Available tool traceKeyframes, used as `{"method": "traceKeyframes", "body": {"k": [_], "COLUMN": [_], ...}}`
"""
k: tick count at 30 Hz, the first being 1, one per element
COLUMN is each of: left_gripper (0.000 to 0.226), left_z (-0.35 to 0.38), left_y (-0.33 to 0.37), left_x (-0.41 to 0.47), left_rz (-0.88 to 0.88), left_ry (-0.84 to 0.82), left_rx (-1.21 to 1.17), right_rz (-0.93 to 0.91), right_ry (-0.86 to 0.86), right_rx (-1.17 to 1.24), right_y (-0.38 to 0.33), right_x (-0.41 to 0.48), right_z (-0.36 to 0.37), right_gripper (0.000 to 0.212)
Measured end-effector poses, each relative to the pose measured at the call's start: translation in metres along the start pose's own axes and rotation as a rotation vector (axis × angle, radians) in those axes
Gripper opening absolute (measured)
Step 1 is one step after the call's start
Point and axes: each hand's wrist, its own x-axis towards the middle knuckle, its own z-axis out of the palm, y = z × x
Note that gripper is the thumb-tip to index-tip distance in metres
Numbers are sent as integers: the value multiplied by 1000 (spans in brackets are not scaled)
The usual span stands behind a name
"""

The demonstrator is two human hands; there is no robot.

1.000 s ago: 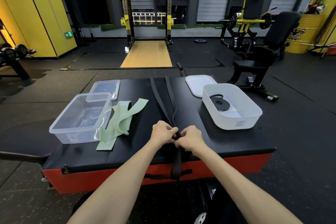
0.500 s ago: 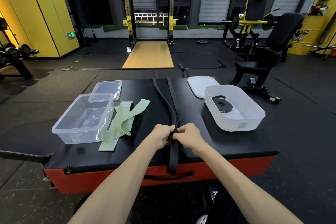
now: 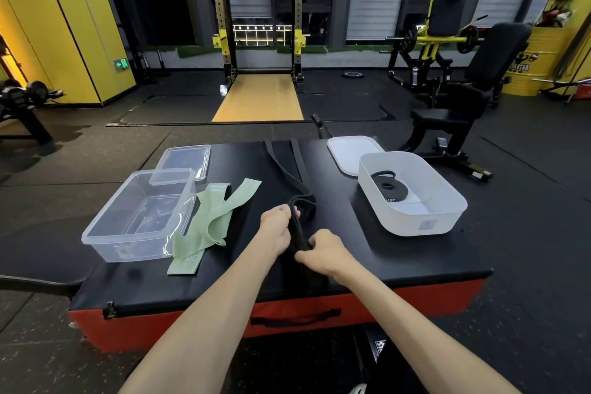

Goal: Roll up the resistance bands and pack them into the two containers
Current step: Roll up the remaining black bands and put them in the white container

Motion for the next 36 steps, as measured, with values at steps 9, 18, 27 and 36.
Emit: {"method": "traceKeyframes", "body": {"k": [9,18,27,36], "left_gripper": [23,36,47,13], "left_z": [-28,-50,-55,-55], "left_y": [3,-1,-14,-8], "left_x": [17,4,-6,-8], "left_rz": [-33,253,758,707], "left_ry": [37,31,-45,-392], "left_rx": [189,1267,1193,1386], "right_rz": [-242,-241,-261,-149], "right_ry": [114,-38,-160,-67], "right_rx": [-326,-414,-246,-80], "right_y": [8,11,31,39], "right_x": [14,13,-5,9], "right_z": [3,5,-24,-33], "right_gripper": [14,42,77,26]}}
